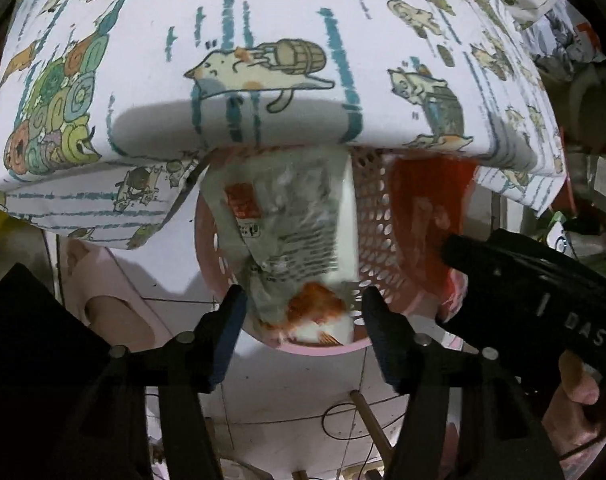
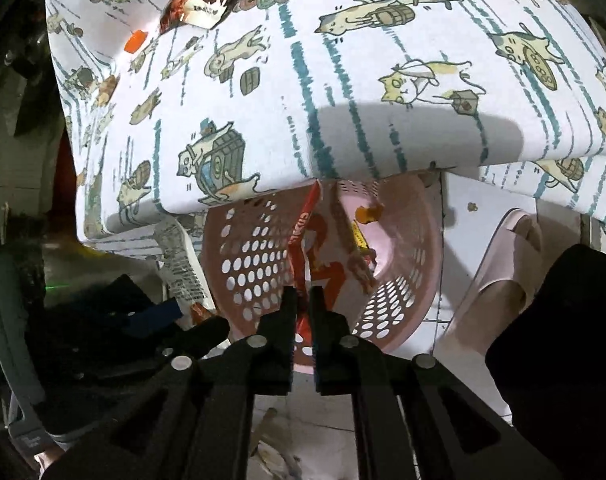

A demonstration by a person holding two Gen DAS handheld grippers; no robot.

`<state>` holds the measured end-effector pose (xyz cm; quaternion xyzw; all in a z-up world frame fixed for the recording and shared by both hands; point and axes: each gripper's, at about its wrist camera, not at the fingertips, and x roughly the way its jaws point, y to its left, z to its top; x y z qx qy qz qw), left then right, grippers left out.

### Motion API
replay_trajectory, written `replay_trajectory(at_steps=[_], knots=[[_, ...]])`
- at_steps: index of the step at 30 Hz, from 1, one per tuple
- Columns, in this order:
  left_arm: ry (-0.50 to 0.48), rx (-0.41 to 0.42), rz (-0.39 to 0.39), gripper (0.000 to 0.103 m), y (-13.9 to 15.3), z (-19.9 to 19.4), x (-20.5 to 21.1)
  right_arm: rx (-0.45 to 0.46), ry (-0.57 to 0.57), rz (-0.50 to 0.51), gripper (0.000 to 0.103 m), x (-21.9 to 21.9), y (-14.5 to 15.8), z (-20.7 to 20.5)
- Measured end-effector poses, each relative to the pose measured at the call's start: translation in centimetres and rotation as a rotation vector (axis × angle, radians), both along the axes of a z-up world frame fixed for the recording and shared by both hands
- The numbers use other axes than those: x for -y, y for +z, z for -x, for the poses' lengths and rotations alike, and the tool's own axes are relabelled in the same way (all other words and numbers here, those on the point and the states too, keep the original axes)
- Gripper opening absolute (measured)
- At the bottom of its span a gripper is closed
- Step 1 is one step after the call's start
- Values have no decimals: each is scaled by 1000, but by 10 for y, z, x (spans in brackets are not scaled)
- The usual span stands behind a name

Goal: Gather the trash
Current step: 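Open both tools to drop the wrapper and snack bag into the pink basket, then grasp the clear plastic bag with the right tool while the left tool grasps the brown piece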

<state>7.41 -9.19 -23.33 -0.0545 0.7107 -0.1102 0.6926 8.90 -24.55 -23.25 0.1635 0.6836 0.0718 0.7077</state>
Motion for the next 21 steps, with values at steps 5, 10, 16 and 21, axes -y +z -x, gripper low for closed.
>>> replay_trajectory(at_steps=[5,10,16,21], knots=[[4,49,-31,73,16,-5,-4,55,-54,9,32,11,17,-3],[7,160,-46,73,58,-9,-12,151,-64,31,32,15,47,-5],[-5,349,-71,72,120,-6,-22,294,-42,89,32,6,85,-5],[35,472,-89,72,165,-6,-40,405,-57,131,32,5,120,-1]])
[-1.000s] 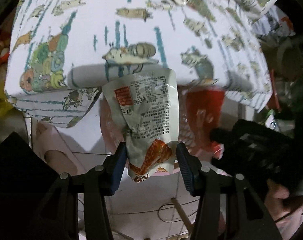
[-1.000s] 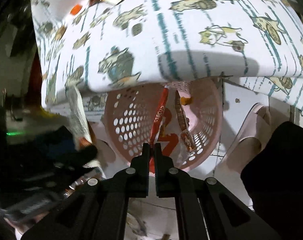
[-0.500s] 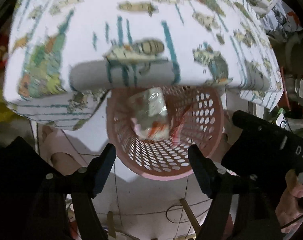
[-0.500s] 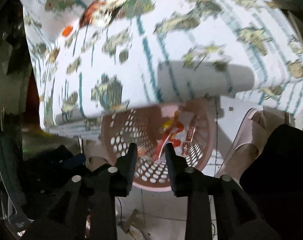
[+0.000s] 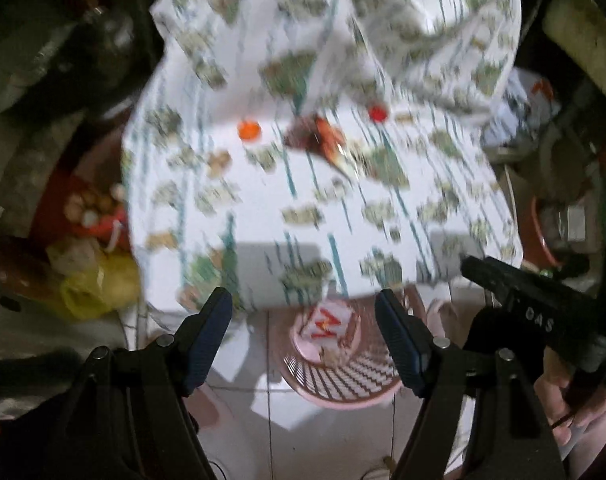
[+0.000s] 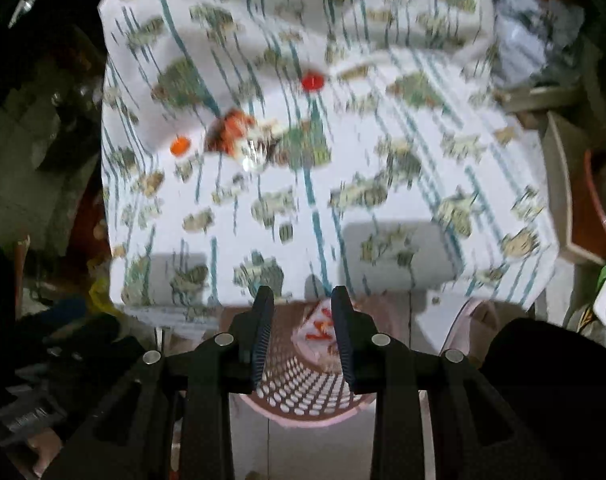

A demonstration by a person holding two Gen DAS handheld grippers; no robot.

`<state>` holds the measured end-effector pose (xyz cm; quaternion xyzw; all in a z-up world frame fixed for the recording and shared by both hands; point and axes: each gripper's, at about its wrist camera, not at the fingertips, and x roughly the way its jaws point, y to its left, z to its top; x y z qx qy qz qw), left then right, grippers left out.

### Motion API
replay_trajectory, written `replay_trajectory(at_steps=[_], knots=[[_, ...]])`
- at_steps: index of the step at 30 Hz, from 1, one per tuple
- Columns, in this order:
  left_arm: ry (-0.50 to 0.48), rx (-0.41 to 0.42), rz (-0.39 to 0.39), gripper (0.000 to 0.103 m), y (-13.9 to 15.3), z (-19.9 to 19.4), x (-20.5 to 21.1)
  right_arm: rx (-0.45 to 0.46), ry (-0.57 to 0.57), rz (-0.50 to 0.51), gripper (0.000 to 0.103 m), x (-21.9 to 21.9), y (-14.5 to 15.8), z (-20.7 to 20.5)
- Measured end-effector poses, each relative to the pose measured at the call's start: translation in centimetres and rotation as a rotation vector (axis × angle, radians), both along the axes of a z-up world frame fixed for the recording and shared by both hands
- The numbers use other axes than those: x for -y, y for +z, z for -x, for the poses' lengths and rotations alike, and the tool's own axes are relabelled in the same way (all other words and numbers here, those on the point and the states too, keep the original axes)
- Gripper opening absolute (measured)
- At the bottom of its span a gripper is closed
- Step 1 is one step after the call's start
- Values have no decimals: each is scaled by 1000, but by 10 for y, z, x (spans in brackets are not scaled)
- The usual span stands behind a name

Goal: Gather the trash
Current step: 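Grasp the clear plastic bag with the right tool while the left tool grasps the brown piece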

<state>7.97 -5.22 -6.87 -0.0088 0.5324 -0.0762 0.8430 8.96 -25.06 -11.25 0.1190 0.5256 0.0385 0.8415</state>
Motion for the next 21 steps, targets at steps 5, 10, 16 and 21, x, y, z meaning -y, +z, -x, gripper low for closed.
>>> replay_trajectory(at_steps=[5,10,16,21], knots=[[-17,112,-59,75,52,-21,-10,138,51,57,32,-9,53,-5],[5,241,-40,88,105,-50,-27,285,114,134,58,-22,117,-29],[59,303,-73,94,120,-96,-43,427,131,224,79,-28,164,-77],[54,201,-17,94,92,-127,-57,444,97,248,85,-27,141,-121]])
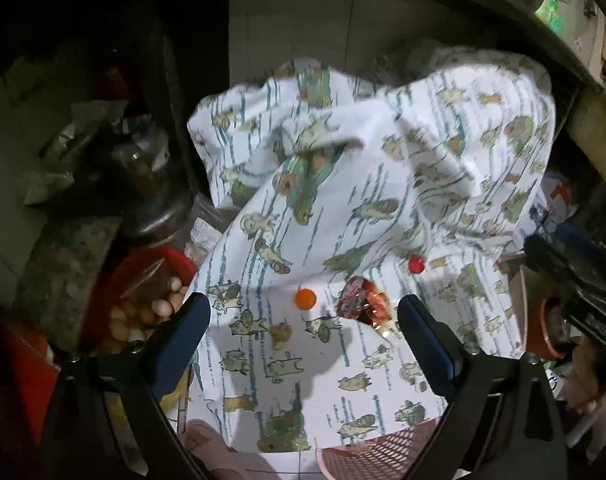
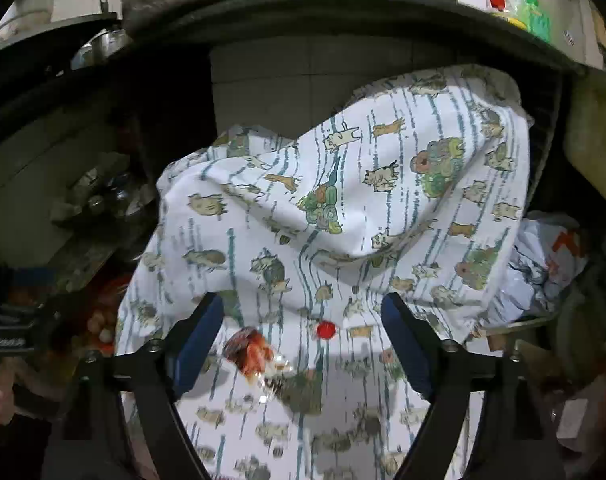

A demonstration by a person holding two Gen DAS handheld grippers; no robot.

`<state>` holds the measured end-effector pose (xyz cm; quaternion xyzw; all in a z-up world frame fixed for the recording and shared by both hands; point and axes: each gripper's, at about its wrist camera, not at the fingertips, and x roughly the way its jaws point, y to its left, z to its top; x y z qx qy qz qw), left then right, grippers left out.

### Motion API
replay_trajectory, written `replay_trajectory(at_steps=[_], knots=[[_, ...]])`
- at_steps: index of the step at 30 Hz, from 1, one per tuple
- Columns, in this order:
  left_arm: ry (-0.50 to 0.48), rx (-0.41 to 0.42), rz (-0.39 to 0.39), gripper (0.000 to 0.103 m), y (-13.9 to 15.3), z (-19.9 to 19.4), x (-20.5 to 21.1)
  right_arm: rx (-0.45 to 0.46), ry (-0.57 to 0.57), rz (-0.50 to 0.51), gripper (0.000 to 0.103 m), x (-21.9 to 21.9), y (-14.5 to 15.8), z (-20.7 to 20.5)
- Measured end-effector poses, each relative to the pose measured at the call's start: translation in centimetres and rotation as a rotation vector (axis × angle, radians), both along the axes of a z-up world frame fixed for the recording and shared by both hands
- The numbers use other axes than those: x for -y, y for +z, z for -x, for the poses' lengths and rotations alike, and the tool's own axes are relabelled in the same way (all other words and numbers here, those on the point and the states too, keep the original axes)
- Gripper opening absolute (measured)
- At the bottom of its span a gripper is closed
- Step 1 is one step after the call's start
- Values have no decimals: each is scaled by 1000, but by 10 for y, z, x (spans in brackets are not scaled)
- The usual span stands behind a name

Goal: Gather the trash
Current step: 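Grasp the clear plastic bag with the right tool while the left tool grasps the brown piece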

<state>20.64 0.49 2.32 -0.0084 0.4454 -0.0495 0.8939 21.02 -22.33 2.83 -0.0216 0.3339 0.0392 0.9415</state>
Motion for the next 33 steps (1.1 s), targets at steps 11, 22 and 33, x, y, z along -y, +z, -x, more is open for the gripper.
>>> replay_trajectory(at_steps=[11,22,33], knots=[[66,-135,-97,97,-63,-53,-21,-280,40,83,85,-16,-98,-71],[109,-213,-91,100,-88,-68,-43,-511,58,-28,85,-40,-181,-110],[108,-316,-25,100,-109,-76,-45,-491,110,161,85,-68,-212,-100]])
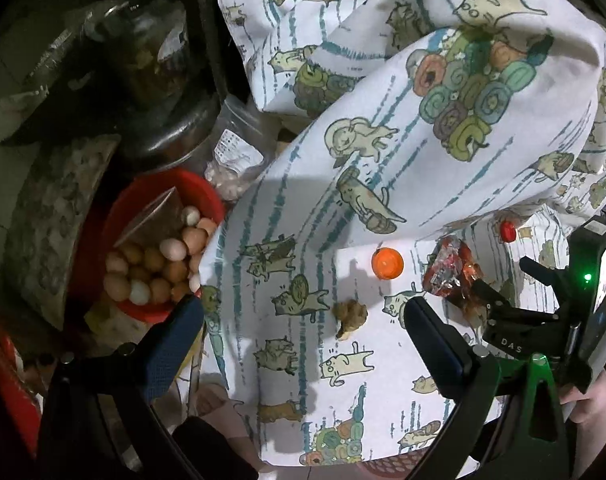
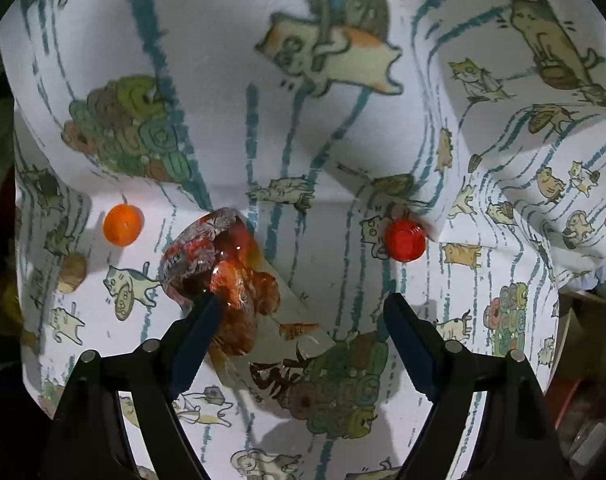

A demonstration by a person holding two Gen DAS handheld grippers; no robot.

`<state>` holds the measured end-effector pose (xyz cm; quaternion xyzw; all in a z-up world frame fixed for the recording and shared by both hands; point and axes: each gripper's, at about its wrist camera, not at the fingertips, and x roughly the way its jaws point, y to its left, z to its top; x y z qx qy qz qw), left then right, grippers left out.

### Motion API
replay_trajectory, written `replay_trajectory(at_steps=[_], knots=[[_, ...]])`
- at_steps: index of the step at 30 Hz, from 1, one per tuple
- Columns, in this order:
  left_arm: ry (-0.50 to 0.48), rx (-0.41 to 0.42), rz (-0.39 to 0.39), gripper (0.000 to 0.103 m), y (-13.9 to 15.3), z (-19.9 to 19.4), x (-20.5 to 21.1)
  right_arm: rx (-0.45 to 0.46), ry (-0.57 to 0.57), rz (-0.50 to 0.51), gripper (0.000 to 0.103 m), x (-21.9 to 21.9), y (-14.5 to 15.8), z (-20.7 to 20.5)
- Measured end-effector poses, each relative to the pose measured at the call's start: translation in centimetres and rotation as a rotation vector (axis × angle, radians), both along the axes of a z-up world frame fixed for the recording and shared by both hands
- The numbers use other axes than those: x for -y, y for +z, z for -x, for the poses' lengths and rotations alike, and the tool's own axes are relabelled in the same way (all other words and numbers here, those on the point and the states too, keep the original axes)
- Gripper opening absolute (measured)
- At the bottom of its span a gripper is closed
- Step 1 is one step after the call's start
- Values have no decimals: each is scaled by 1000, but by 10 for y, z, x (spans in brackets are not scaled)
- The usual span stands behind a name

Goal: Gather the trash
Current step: 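Grasp the clear plastic bag with the right tool while the left tool grasps the brown piece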

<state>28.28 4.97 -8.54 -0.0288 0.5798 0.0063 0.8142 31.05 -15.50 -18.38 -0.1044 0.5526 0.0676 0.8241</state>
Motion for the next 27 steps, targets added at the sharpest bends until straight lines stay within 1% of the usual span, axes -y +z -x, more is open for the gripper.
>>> replay_trajectory(at_steps=[2,5,6,7,8,9,10,11,12,13,18,20,22,23,24,25,26,27], knots=[[2,0,3,100,-1,0,1,-1,-14,-16,85,0,-1,0],[9,-7,-1,100,-3,1,2,-30,-66,-67,85,8,-7,-6],[7,-10,4,100,-4,0,3,-46,-92,-77,81,11,-11,-7],[5,-12,11,100,-4,0,3,-60,-107,-92,73,15,-14,-10],[7,-13,14,100,-4,0,2,-83,-117,-131,70,18,-17,-11],[9,-12,17,100,-3,0,2,-107,-130,-184,59,22,-19,-12],[11,-11,20,99,-3,0,1,-139,-150,-256,40,27,-19,-12],[13,-11,24,99,-2,0,0,-159,-171,-314,32,31,-19,-12],[15,-12,29,100,-2,-1,-1,-169,-187,-345,17,35,-17,-11],[21,-15,35,100,-1,-1,-2,-173,-196,-362,7,36,-16,-9],[36,-26,67,99,-2,-3,-4,-167,-146,-328,2,34,-10,-2],[37,-23,66,99,-1,-4,-3,-173,-132,-330,2,45,-2,2],[33,-21,65,99,0,-4,-1,-160,-121,-339,2,52,9,-1],[34,-21,64,99,0,-5,-1,-142,-106,-343,2,52,15,0],[38,-22,63,99,0,-5,-1,-110,-85,-320,2,46,23,-1],[42,-23,65,99,-1,-6,-1,-71,-61,-269,3,44,30,-1],[45,-25,67,99,-1,-6,-1,-37,-24,-208,7,37,34,1],[49,-28,69,99,-2,-6,-2,-24,24,-148,31,28,35,2]])
